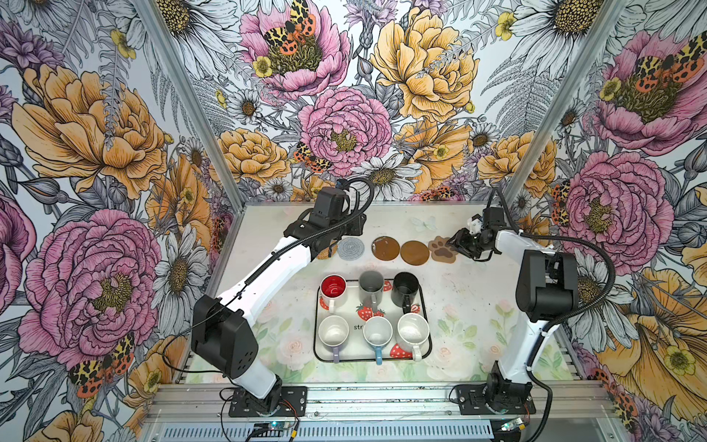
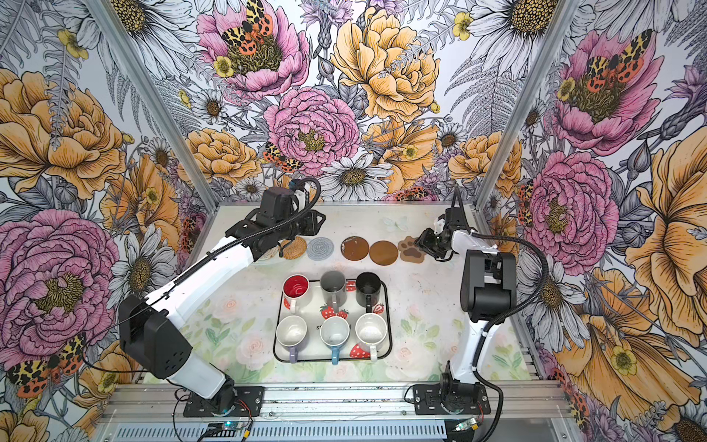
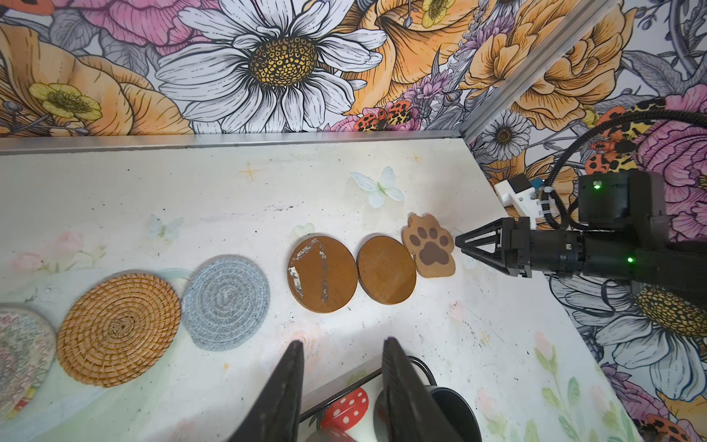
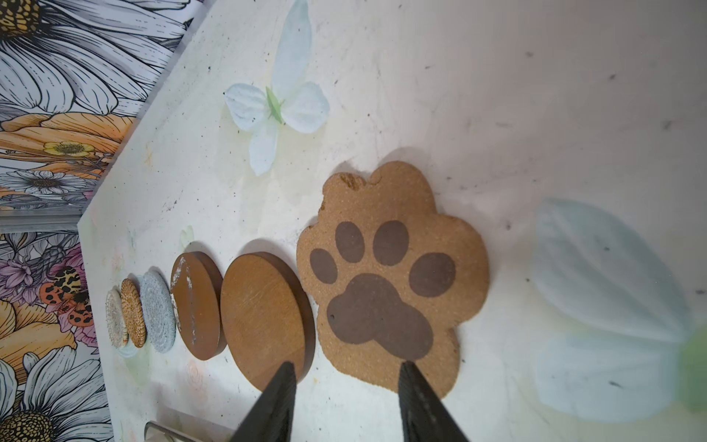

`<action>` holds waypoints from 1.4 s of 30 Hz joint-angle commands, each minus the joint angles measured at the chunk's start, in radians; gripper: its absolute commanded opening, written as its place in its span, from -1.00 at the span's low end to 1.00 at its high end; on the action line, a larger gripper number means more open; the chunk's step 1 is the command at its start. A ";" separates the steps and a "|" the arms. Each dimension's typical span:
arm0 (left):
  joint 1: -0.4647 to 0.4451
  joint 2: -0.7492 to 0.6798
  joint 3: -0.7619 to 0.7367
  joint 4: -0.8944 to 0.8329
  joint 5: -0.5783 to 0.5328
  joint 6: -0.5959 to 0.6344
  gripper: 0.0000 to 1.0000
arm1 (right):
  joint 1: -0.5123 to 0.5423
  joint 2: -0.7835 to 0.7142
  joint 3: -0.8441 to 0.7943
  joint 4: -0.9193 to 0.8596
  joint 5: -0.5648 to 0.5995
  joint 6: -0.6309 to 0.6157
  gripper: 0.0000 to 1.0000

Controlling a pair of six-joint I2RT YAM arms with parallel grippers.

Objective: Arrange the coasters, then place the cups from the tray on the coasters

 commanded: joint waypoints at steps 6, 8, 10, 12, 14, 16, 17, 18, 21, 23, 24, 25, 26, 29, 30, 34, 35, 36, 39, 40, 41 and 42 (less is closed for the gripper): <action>-0.034 -0.020 -0.051 0.043 -0.036 -0.019 -0.27 | -0.004 -0.013 -0.047 0.012 0.075 -0.008 -0.04; -0.036 -0.021 -0.052 0.042 -0.038 -0.020 -0.27 | -0.010 -0.005 -0.049 0.013 0.078 -0.008 -0.04; -0.038 -0.023 -0.059 0.043 -0.040 -0.022 -0.27 | -0.017 0.007 -0.046 0.011 0.083 -0.008 -0.03; -0.041 -0.025 -0.063 0.044 -0.044 -0.022 -0.27 | -0.025 0.017 -0.040 0.011 0.087 -0.007 -0.04; -0.046 -0.024 -0.066 0.044 -0.057 -0.023 -0.27 | -0.030 0.028 -0.029 0.009 0.091 -0.008 -0.03; -0.051 -0.019 -0.070 0.043 -0.079 -0.023 -0.28 | -0.036 0.045 -0.018 0.008 0.101 -0.008 -0.03; -0.055 -0.018 -0.070 0.044 -0.094 -0.023 -0.28 | -0.038 0.055 -0.009 0.007 0.104 -0.008 -0.03; -0.056 -0.015 -0.070 0.044 -0.102 -0.024 -0.29 | -0.041 0.067 0.002 0.005 0.103 -0.008 -0.03; -0.059 -0.009 -0.065 0.044 -0.108 -0.023 -0.30 | -0.047 0.095 0.029 0.000 0.095 -0.005 -0.03; -0.059 -0.009 -0.062 0.044 -0.116 -0.023 -0.29 | -0.047 0.111 0.044 -0.003 0.094 -0.002 -0.03; -0.059 -0.009 -0.064 0.044 -0.122 -0.025 -0.30 | -0.049 0.119 0.052 -0.003 0.091 0.001 -0.03; -0.060 -0.010 -0.065 0.044 -0.128 -0.026 -0.30 | -0.049 0.125 0.057 -0.003 0.087 0.003 -0.03; -0.061 -0.012 -0.066 0.044 -0.138 -0.026 -0.30 | -0.049 0.133 0.065 -0.005 0.081 0.004 -0.04; -0.060 -0.012 -0.068 0.044 -0.148 -0.028 -0.30 | -0.052 0.154 0.087 -0.006 0.076 0.008 -0.03; -0.061 -0.012 -0.068 0.044 -0.148 -0.029 -0.30 | -0.051 0.160 0.094 -0.006 0.071 0.010 -0.04; -0.061 -0.015 -0.068 0.044 -0.151 -0.030 -0.30 | -0.050 0.180 0.114 -0.006 0.050 0.017 -0.04; -0.061 -0.015 -0.068 0.044 -0.152 -0.029 -0.30 | -0.050 0.184 0.118 -0.006 0.050 0.017 -0.04; -0.062 -0.017 -0.070 0.044 -0.153 -0.030 -0.30 | -0.050 0.188 0.124 -0.006 0.049 0.015 -0.04; -0.062 -0.020 -0.074 0.046 -0.158 -0.031 -0.30 | -0.051 0.198 0.135 -0.006 0.039 0.017 -0.05; -0.062 -0.019 -0.074 0.045 -0.160 -0.032 -0.30 | -0.050 0.201 0.139 -0.006 0.038 0.018 -0.05; -0.062 -0.018 -0.077 0.045 -0.161 -0.034 -0.31 | -0.050 0.204 0.142 -0.006 0.033 0.020 -0.05; -0.063 -0.017 -0.077 0.046 -0.160 -0.035 -0.30 | -0.051 0.209 0.146 -0.006 0.028 0.022 -0.05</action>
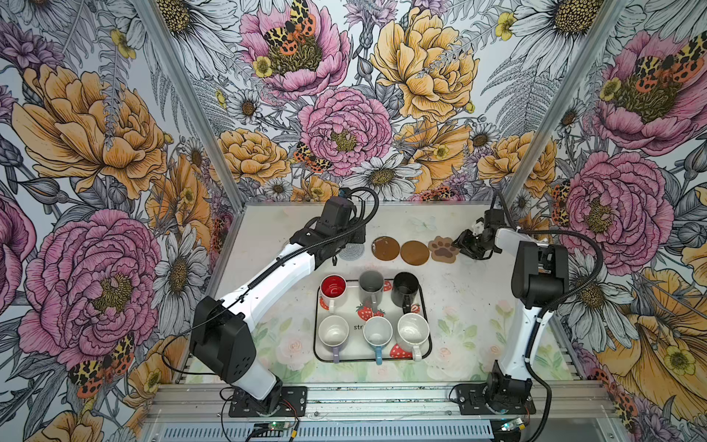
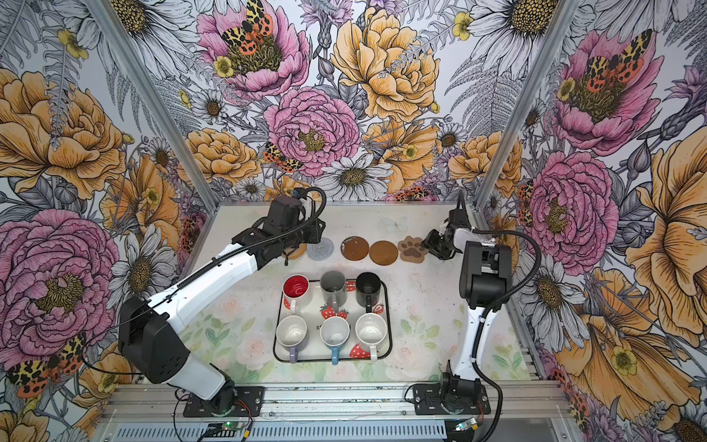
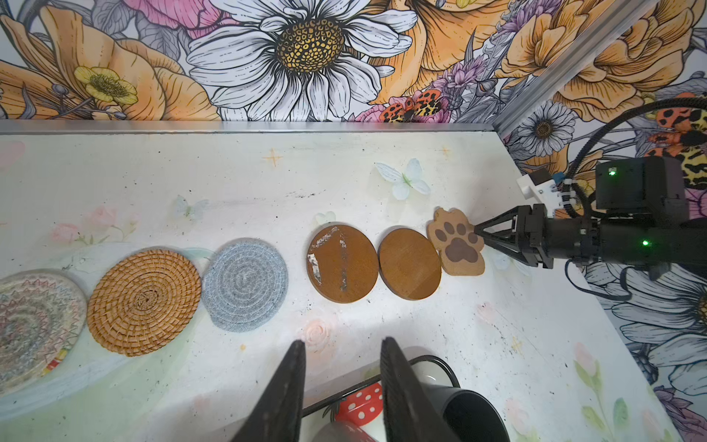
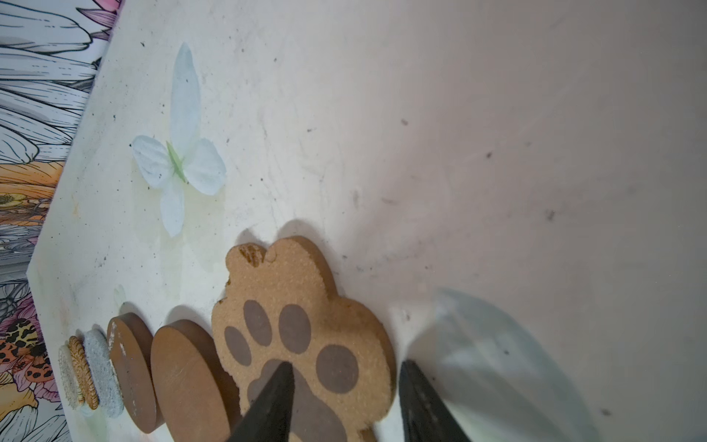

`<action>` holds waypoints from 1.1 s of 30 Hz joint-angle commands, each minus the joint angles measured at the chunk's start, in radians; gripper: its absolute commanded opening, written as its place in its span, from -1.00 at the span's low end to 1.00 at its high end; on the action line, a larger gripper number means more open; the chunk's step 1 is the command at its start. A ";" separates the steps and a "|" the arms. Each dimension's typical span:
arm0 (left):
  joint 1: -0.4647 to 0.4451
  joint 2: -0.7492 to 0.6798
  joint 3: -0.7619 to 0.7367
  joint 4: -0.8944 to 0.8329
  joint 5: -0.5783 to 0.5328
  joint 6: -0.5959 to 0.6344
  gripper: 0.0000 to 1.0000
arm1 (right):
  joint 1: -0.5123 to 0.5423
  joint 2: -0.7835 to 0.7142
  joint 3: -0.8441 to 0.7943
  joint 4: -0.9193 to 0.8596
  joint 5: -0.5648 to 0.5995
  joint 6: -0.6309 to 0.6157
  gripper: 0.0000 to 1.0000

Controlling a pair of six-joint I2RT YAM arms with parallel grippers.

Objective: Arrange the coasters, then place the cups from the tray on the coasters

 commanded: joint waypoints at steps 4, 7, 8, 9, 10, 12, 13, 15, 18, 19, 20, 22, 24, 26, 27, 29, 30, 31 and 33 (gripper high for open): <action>-0.012 -0.006 -0.018 0.027 -0.026 -0.011 -0.31 | -0.002 0.051 0.042 -0.003 -0.024 0.020 -0.05; -0.012 -0.008 -0.019 0.027 -0.029 -0.010 -0.31 | -0.003 0.057 0.053 -0.003 -0.030 0.022 -0.05; -0.011 -0.009 -0.021 0.027 -0.030 -0.011 -0.31 | -0.002 0.058 0.054 -0.003 -0.030 0.024 -0.06; -0.012 -0.010 -0.023 0.028 -0.032 -0.012 -0.31 | -0.002 0.058 0.054 -0.003 -0.029 0.024 -0.06; -0.012 -0.012 -0.025 0.028 -0.032 -0.011 -0.31 | -0.002 0.056 0.054 -0.004 -0.027 0.024 -0.05; -0.012 -0.016 -0.029 0.028 -0.035 -0.009 -0.31 | -0.005 0.051 0.055 -0.005 -0.023 0.024 -0.06; -0.013 -0.016 -0.030 0.028 -0.038 -0.010 -0.31 | -0.006 0.046 0.054 -0.007 -0.020 0.024 -0.06; -0.012 -0.021 -0.033 0.028 -0.043 -0.007 -0.31 | -0.010 0.030 0.054 -0.012 -0.012 0.024 -0.06; -0.012 -0.031 -0.039 0.035 -0.050 -0.005 -0.31 | -0.011 -0.028 0.039 -0.018 0.020 0.019 -0.06; -0.010 -0.034 -0.039 0.037 -0.053 -0.006 -0.30 | -0.011 -0.049 0.032 -0.018 0.023 0.019 -0.06; -0.009 -0.037 -0.038 0.038 -0.053 -0.006 -0.31 | -0.011 -0.075 0.024 -0.018 0.021 0.020 -0.07; -0.006 -0.044 -0.034 0.042 -0.062 -0.004 -0.31 | -0.007 -0.126 0.009 -0.018 0.017 0.025 -0.09; -0.006 -0.055 -0.034 0.048 -0.077 -0.002 -0.30 | 0.002 -0.191 -0.016 -0.018 0.019 0.025 -0.09; -0.002 -0.068 -0.036 0.049 -0.088 0.002 -0.30 | 0.012 -0.260 -0.043 -0.018 0.026 0.025 -0.10; -0.002 -0.076 -0.038 0.050 -0.096 0.000 -0.30 | 0.018 -0.290 -0.055 -0.018 0.029 0.025 -0.10; -0.003 -0.097 -0.049 0.050 -0.119 0.005 -0.28 | 0.031 -0.355 -0.083 -0.019 0.038 0.025 -0.10; 0.001 -0.106 -0.054 0.049 -0.174 0.005 -0.27 | 0.040 -0.390 -0.096 -0.018 0.045 0.027 -0.11; 0.004 -0.115 -0.060 0.049 -0.201 0.004 -0.26 | 0.050 -0.419 -0.111 -0.019 0.052 0.027 -0.12; 0.006 -0.143 -0.081 0.051 -0.234 -0.012 -0.26 | 0.079 -0.486 -0.146 -0.018 0.074 0.026 -0.13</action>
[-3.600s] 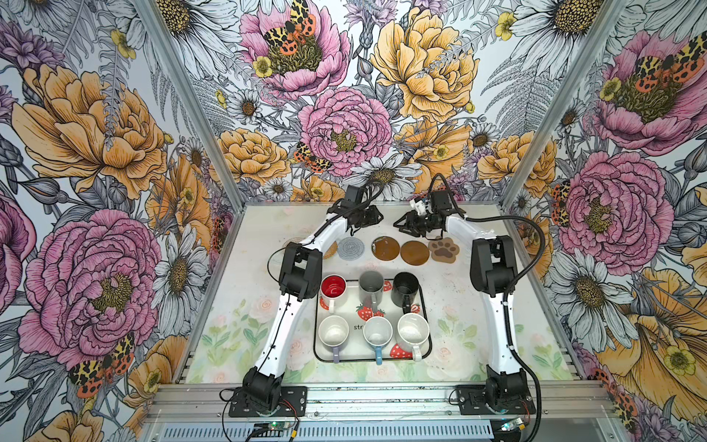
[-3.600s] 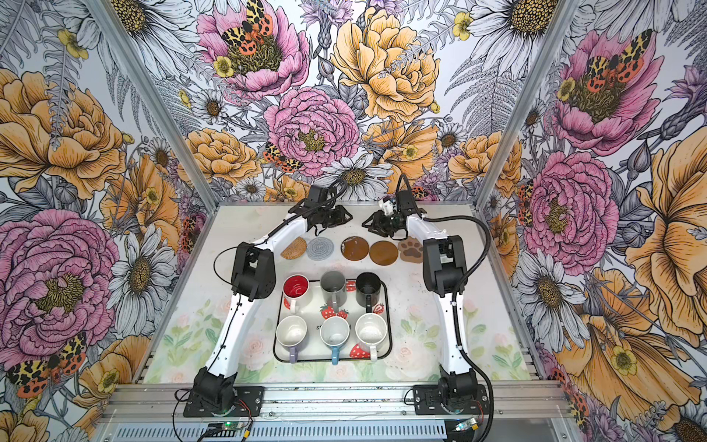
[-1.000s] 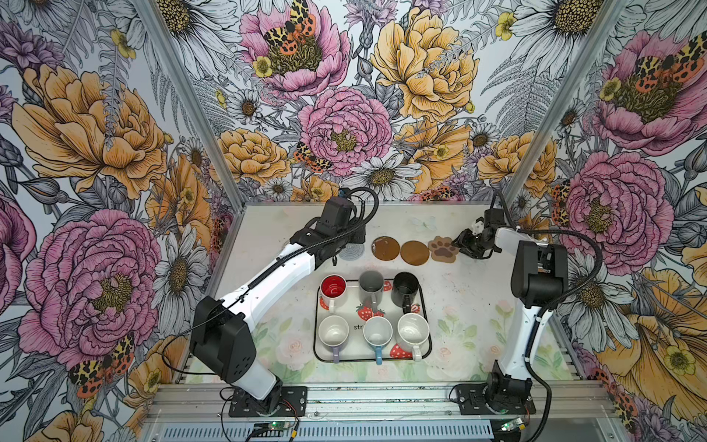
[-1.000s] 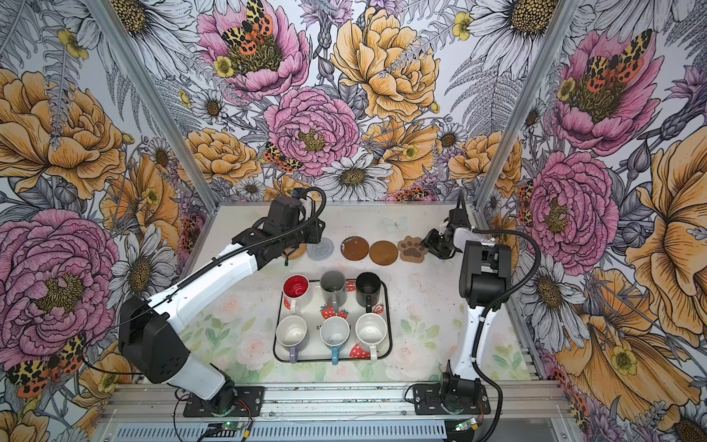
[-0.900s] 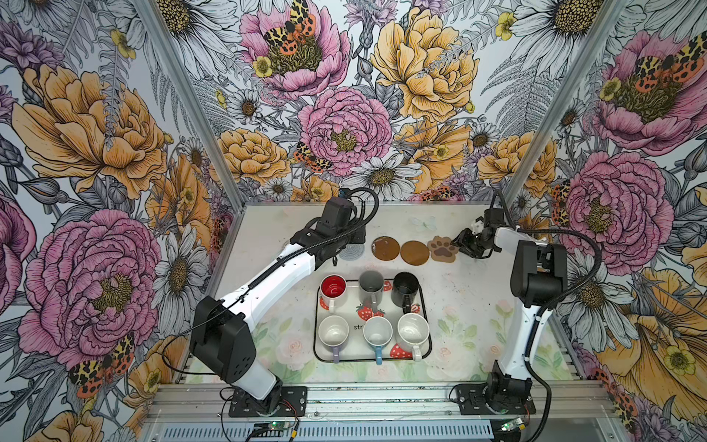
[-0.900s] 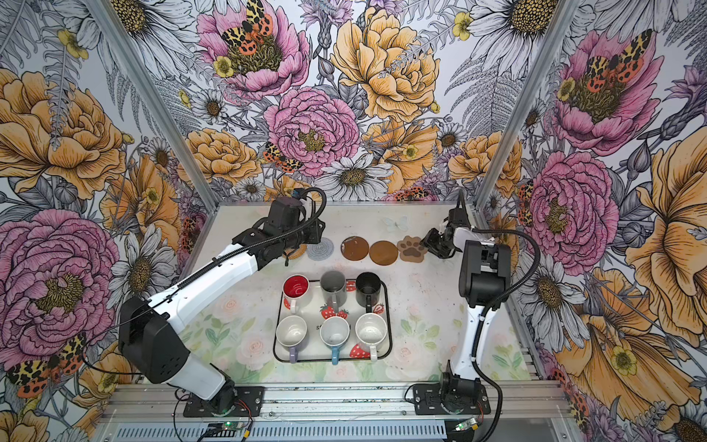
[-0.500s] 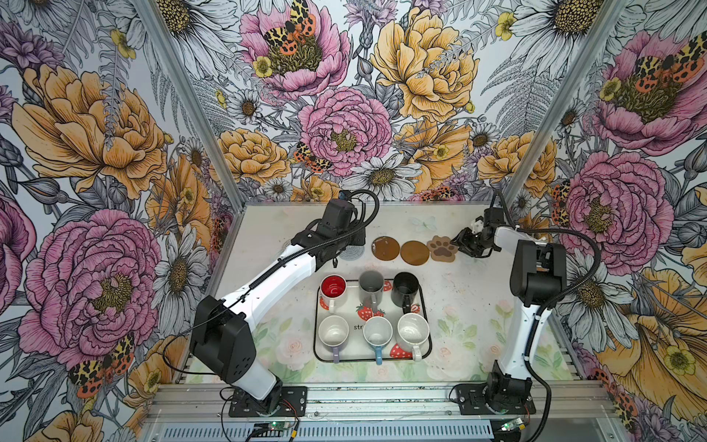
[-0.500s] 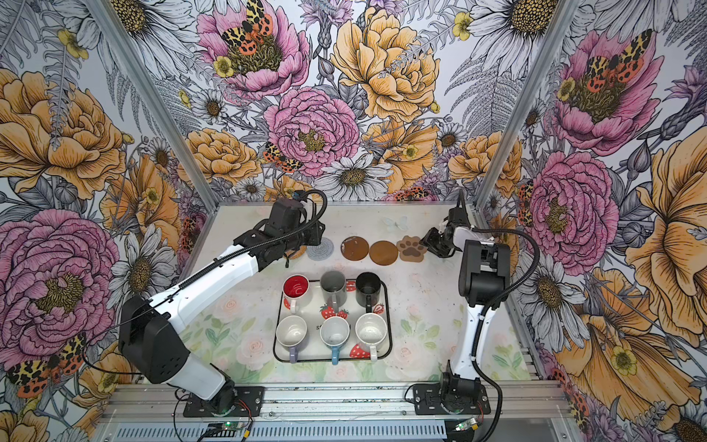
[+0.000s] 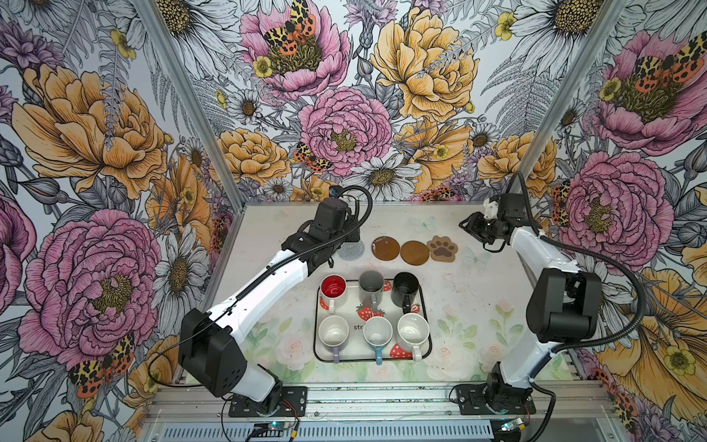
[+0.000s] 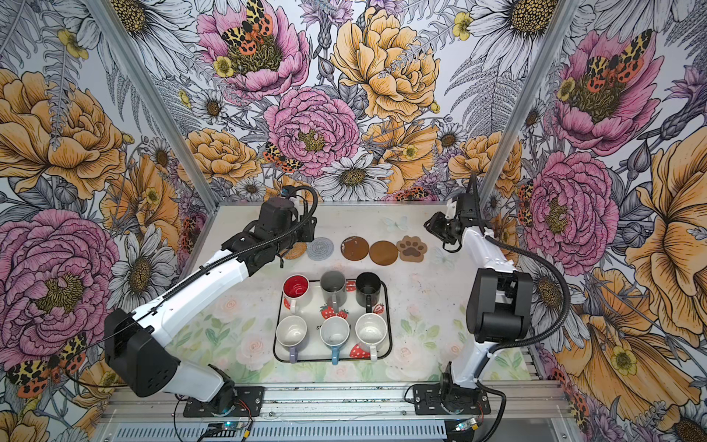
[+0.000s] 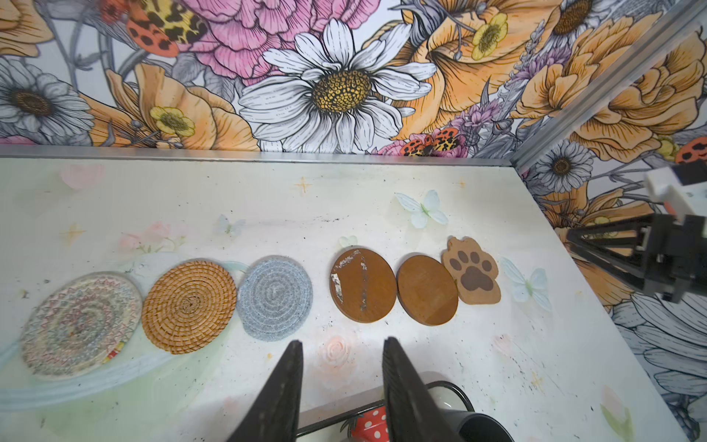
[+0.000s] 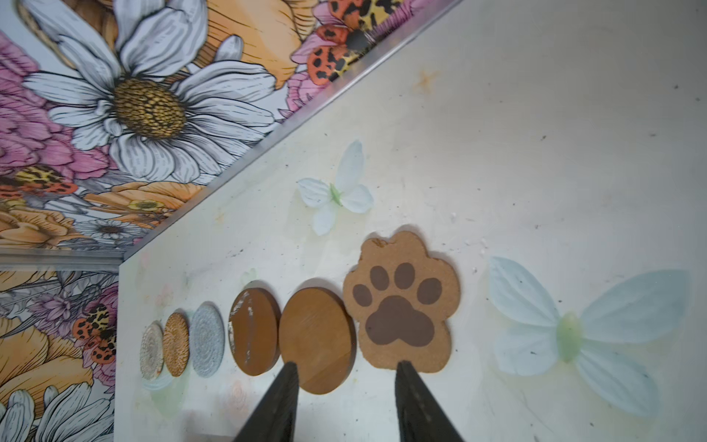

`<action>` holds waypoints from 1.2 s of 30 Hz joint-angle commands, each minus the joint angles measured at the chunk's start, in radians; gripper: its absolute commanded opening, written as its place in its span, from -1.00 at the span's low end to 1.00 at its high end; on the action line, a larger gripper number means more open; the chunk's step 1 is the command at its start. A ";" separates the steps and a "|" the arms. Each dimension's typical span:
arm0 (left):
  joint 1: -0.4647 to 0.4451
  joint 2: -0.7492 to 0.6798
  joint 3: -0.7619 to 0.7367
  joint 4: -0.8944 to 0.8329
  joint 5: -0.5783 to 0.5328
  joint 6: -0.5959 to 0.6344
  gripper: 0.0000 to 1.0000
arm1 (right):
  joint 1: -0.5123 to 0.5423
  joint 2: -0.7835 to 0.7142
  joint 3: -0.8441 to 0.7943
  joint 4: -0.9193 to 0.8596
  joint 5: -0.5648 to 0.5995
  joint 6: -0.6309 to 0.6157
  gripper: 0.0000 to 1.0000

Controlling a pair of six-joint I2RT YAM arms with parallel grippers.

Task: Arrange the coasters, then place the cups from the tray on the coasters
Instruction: 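Move the right gripper over the black mug while the left hovers above the red mug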

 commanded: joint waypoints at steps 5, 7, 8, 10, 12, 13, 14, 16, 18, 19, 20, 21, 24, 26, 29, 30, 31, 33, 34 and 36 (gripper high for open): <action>0.002 -0.125 -0.116 0.047 -0.111 -0.027 -0.22 | 0.115 -0.228 -0.115 -0.007 0.076 0.002 -0.14; -0.002 -0.165 -0.168 0.067 -0.118 -0.031 -0.20 | 0.148 -0.286 -0.148 -0.012 0.102 0.000 -0.14; -0.004 -0.188 -0.200 0.080 -0.121 -0.036 -0.19 | 0.166 -0.315 -0.166 -0.015 0.117 -0.001 -0.15; -0.005 -0.232 -0.261 0.104 -0.124 -0.048 -0.18 | 0.204 -0.363 -0.199 -0.022 0.150 -0.005 -0.16; -0.006 -0.276 -0.322 0.130 -0.127 -0.052 -0.17 | 0.248 -0.400 -0.223 -0.037 0.182 -0.013 -0.17; -0.006 -0.303 -0.349 0.141 -0.130 -0.053 -0.16 | 0.275 -0.415 -0.232 -0.048 0.197 -0.017 -0.18; -0.005 -0.328 -0.379 0.152 -0.136 -0.057 -0.11 | 0.296 -0.426 -0.238 -0.062 0.210 -0.020 -0.17; -0.005 -0.369 -0.424 0.173 -0.145 -0.060 -0.03 | 0.349 -0.444 -0.250 -0.081 0.232 -0.026 -0.18; -0.004 -0.401 -0.460 0.190 -0.152 -0.060 0.00 | 0.405 -0.453 -0.263 -0.103 0.264 -0.030 -0.18; -0.003 -0.413 -0.475 0.198 -0.153 -0.060 0.02 | 0.429 -0.455 -0.270 -0.111 0.278 -0.030 -0.18; -0.003 -0.422 -0.486 0.204 -0.156 -0.059 0.04 | 0.459 -0.454 -0.276 -0.119 0.294 -0.031 -0.18; -0.001 -0.425 -0.493 0.206 -0.160 -0.058 0.07 | 0.490 -0.452 -0.284 -0.129 0.313 -0.032 -0.18; 0.006 -0.416 -0.497 0.200 -0.169 -0.055 0.09 | 0.561 -0.433 -0.296 -0.153 0.352 -0.034 -0.17; 0.009 -0.406 -0.498 0.200 -0.175 -0.055 0.11 | 0.604 -0.414 -0.294 -0.184 0.364 -0.034 -0.16; 0.016 -0.391 -0.500 0.201 -0.177 -0.055 0.12 | 0.655 -0.398 -0.293 -0.222 0.384 -0.028 -0.15; 0.018 -0.387 -0.500 0.203 -0.177 -0.055 0.13 | 0.667 -0.397 -0.296 -0.230 0.391 -0.024 -0.14; 0.023 -0.384 -0.502 0.203 -0.175 -0.055 0.13 | 0.682 -0.397 -0.301 -0.236 0.398 -0.015 -0.13; 0.029 -0.379 -0.506 0.205 -0.172 -0.054 0.13 | 0.706 -0.399 -0.314 -0.242 0.405 0.002 -0.12; 0.034 -0.376 -0.507 0.207 -0.169 -0.055 0.13 | 0.719 -0.403 -0.321 -0.246 0.408 0.012 -0.11; 0.042 -0.373 -0.511 0.211 -0.164 -0.055 0.13 | 0.741 -0.406 -0.333 -0.255 0.416 0.028 -0.10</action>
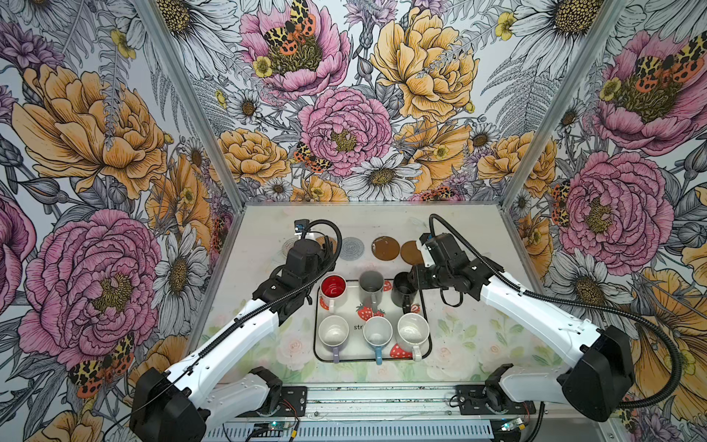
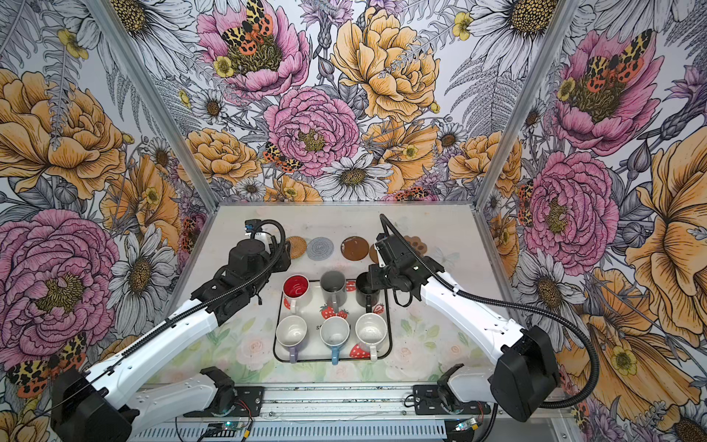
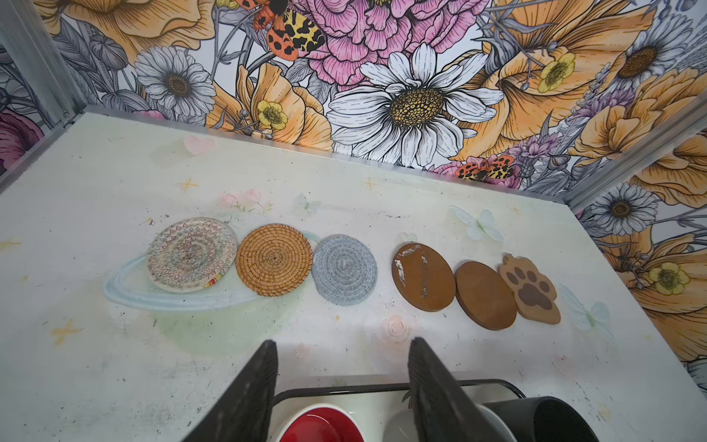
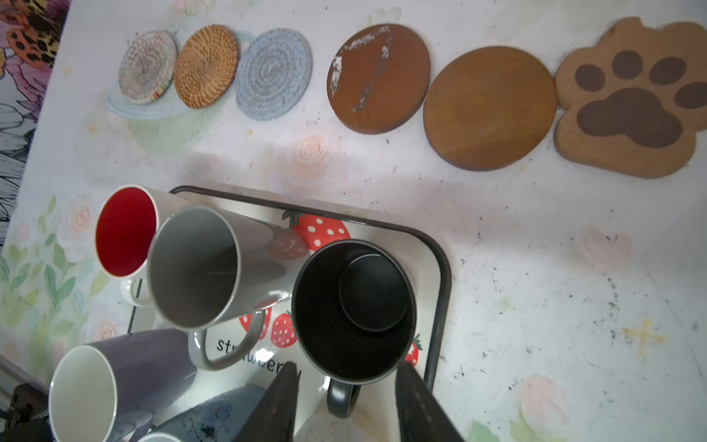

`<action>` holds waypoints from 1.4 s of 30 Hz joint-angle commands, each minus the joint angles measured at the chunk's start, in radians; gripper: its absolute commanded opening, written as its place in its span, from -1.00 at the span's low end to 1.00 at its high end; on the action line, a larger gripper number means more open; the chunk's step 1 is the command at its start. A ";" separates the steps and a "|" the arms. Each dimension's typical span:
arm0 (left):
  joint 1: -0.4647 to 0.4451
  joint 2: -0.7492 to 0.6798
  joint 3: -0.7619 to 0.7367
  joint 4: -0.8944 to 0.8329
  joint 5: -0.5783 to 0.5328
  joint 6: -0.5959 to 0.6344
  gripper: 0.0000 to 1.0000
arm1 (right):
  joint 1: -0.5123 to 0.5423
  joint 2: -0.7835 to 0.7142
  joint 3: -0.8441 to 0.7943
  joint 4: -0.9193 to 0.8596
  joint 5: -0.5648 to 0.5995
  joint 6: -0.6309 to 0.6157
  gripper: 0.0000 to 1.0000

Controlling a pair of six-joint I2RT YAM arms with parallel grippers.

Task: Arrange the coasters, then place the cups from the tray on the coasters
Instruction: 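Move the right gripper over the black mug while the left hovers above the red mug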

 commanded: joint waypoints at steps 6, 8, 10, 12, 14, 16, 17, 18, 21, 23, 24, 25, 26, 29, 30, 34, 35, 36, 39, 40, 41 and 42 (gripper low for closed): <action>0.044 0.019 -0.032 0.056 0.055 -0.014 0.14 | 0.063 0.003 -0.048 -0.040 0.051 0.079 -0.08; 0.047 0.026 -0.031 0.058 0.063 -0.016 0.14 | 0.072 0.010 -0.056 -0.040 0.049 0.088 -0.08; 0.048 0.031 -0.030 0.058 0.066 -0.016 0.14 | 0.082 0.017 -0.062 -0.039 0.052 0.095 -0.07; 0.050 0.035 -0.031 0.061 0.068 -0.017 0.14 | 0.085 0.026 -0.070 -0.039 0.057 0.102 -0.05; 0.053 0.037 -0.034 0.064 0.073 -0.019 0.14 | 0.089 0.037 -0.073 -0.037 0.055 0.111 -0.05; 0.058 0.037 -0.035 0.062 0.076 -0.019 0.14 | 0.099 0.051 -0.072 -0.037 0.054 0.115 -0.05; 0.059 0.037 -0.036 0.062 0.077 -0.019 0.14 | 0.102 0.055 -0.072 -0.035 0.055 0.116 -0.04; 0.061 0.035 -0.038 0.063 0.077 -0.020 0.14 | 0.104 0.061 -0.073 -0.034 0.056 0.119 -0.04; 0.066 0.029 -0.043 0.067 0.081 -0.023 0.14 | 0.109 0.075 -0.075 -0.030 0.057 0.124 -0.04; 0.068 0.023 -0.049 0.073 0.086 -0.022 0.14 | 0.110 0.088 -0.072 -0.025 0.054 0.125 -0.04; 0.070 0.020 -0.052 0.074 0.087 -0.022 0.14 | 0.110 0.096 -0.073 -0.020 0.051 0.127 -0.04; 0.071 0.017 -0.055 0.076 0.088 -0.022 0.14 | 0.110 0.104 -0.072 -0.016 0.049 0.128 -0.04; 0.073 0.015 -0.057 0.077 0.089 -0.023 0.14 | 0.112 0.110 -0.073 -0.011 0.048 0.129 -0.04; 0.079 0.009 -0.062 0.079 0.103 -0.025 0.14 | 0.113 0.137 -0.073 0.003 0.043 0.131 -0.04; 0.081 0.007 -0.063 0.081 0.106 -0.027 0.14 | 0.113 0.147 -0.073 0.006 0.045 0.134 -0.04; 0.086 0.003 -0.069 0.087 0.109 -0.029 0.14 | 0.115 0.176 -0.072 0.024 0.045 0.139 -0.04; 0.088 0.003 -0.070 0.087 0.110 -0.029 0.14 | 0.115 0.180 -0.072 0.029 0.048 0.138 -0.04; 0.088 0.004 -0.071 0.088 0.111 -0.030 0.14 | 0.115 0.186 -0.069 0.033 0.050 0.140 -0.04; 0.091 0.002 -0.073 0.090 0.111 -0.031 0.14 | 0.115 0.206 -0.066 0.038 0.056 0.138 -0.06; 0.092 -0.001 -0.076 0.093 0.111 -0.031 0.14 | 0.115 0.210 -0.066 0.040 0.057 0.138 -0.06; 0.090 -0.004 -0.079 0.097 0.111 -0.031 0.14 | 0.115 0.216 -0.067 0.040 0.059 0.137 -0.06; 0.094 -0.009 -0.084 0.105 0.111 -0.033 0.14 | 0.115 0.220 -0.066 0.041 0.060 0.138 -0.07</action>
